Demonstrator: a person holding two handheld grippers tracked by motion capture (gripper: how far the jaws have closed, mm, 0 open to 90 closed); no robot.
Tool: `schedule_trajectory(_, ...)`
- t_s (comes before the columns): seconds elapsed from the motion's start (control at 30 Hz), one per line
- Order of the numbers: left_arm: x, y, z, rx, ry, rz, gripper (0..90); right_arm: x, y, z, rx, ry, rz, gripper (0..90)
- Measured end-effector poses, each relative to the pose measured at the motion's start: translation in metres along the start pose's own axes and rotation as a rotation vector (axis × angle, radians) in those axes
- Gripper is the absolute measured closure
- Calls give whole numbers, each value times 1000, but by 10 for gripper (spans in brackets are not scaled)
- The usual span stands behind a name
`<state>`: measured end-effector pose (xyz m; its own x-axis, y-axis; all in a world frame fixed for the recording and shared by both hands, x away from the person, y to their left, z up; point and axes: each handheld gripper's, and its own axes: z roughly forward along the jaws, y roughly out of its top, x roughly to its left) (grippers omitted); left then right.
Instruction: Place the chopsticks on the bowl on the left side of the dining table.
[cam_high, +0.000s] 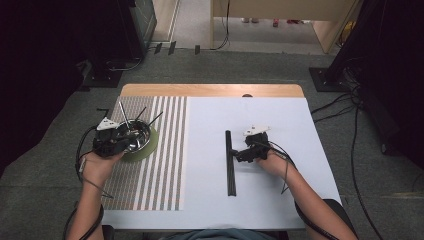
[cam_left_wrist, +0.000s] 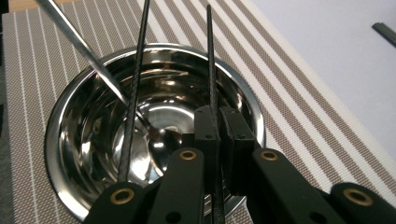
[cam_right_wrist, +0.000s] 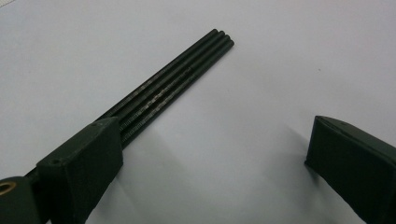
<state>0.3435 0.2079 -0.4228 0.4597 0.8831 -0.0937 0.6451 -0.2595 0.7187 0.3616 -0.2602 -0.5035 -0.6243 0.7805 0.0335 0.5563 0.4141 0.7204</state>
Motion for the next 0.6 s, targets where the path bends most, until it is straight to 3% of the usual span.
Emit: schedule_trajectory(0.6, 12, -8, -4, 42, 60, 11, 873, 0, 0, 0, 0, 0, 0, 33)
